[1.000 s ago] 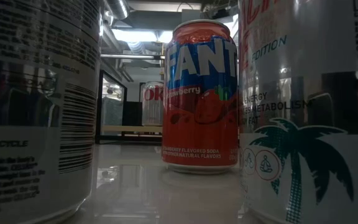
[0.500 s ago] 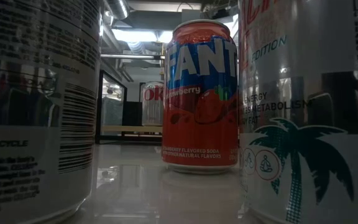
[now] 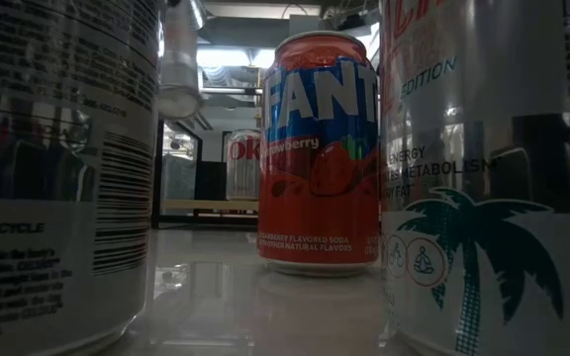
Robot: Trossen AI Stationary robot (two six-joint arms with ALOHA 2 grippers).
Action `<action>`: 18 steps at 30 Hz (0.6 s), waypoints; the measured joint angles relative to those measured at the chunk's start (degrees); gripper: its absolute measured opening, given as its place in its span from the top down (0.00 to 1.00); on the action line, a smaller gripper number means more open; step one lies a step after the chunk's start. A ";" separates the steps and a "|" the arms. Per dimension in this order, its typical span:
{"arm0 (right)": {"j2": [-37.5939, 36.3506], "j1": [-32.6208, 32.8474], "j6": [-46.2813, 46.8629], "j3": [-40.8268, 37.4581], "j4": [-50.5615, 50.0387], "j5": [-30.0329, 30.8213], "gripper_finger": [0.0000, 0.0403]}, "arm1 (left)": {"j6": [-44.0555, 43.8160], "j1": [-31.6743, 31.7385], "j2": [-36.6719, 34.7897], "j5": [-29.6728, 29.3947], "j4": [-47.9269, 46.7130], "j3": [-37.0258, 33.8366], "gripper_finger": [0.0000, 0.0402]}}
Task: Place canned beverage on shelf
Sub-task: Put the white and pink soda can on the shelf
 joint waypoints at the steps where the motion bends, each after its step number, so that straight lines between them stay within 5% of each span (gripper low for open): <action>1: 0.00 0.00 0.00 0.00 0.00 0.00 0.05 | 2.05 0.76 1.46 -0.31 -1.85 2.63 0.41; 10: 0.00 0.00 0.00 0.00 -0.02 -0.01 0.05 | 23.03 10.38 12.89 -6.93 -13.59 24.56 0.41; 18: 0.00 0.00 0.00 0.00 -0.04 -0.01 0.05 | 36.44 20.89 16.53 -8.10 -15.78 27.97 0.41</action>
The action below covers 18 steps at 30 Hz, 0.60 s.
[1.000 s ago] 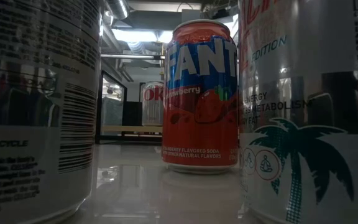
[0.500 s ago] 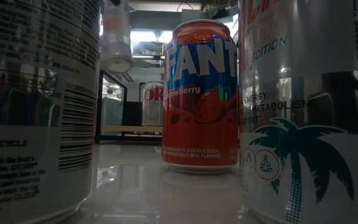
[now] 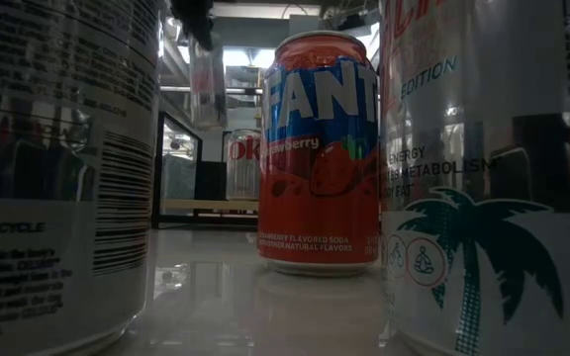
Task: Place canned beverage on shelf
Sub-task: Put the white and pink soda can on the shelf
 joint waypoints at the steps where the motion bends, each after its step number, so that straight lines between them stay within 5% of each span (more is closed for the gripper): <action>1: 0.00 0.00 0.00 0.00 0.00 0.00 0.05 | 1.09 1.17 0.23 -0.12 0.05 -0.06 0.41; 18: 0.00 0.00 0.00 0.00 0.02 -0.01 0.05 | 15.42 12.15 8.45 -0.31 3.07 -0.25 0.41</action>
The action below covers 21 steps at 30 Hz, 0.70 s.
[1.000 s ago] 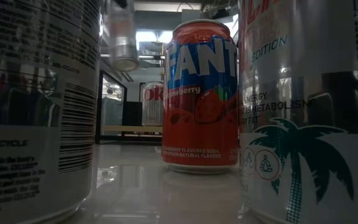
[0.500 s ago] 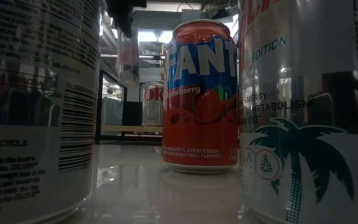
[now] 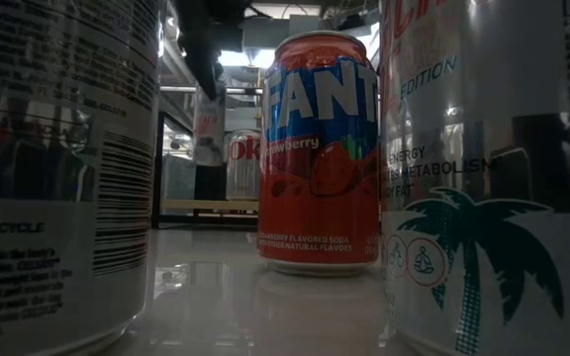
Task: Place canned beverage on shelf
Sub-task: Put the white and pink soda can on the shelf
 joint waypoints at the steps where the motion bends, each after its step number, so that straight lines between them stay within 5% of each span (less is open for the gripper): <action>1: 0.00 0.00 0.00 0.00 0.00 0.00 0.05 | 0.46 0.28 0.57 0.06 0.48 0.00 0.41; 21: 0.00 0.00 0.00 0.00 -0.02 0.00 0.05 | 0.46 6.38 6.63 3.53 6.14 -0.02 0.41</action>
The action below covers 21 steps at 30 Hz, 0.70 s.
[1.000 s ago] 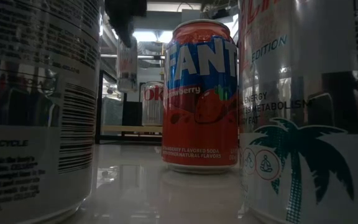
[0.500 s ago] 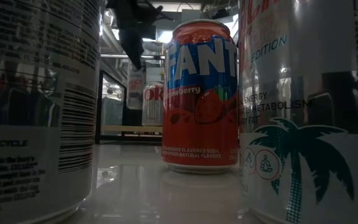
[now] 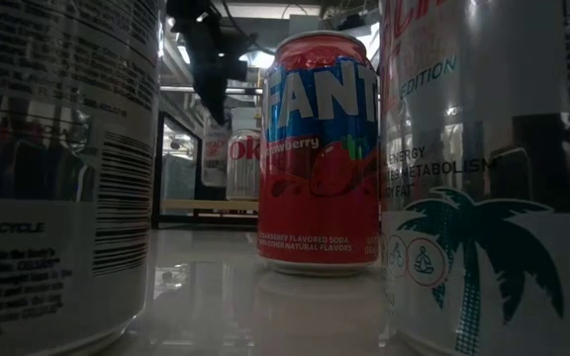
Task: Place canned beverage on shelf
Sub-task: Put the white and pink soda can on the shelf
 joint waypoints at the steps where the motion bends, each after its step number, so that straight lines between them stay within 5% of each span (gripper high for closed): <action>1: 0.00 0.00 0.00 0.00 0.00 0.00 0.05 | -0.14 0.28 0.29 0.86 0.17 0.00 0.41; 21: 0.00 0.00 0.00 0.00 -0.02 -0.01 0.05 | -1.81 1.10 2.70 1.80 3.39 -5.19 0.41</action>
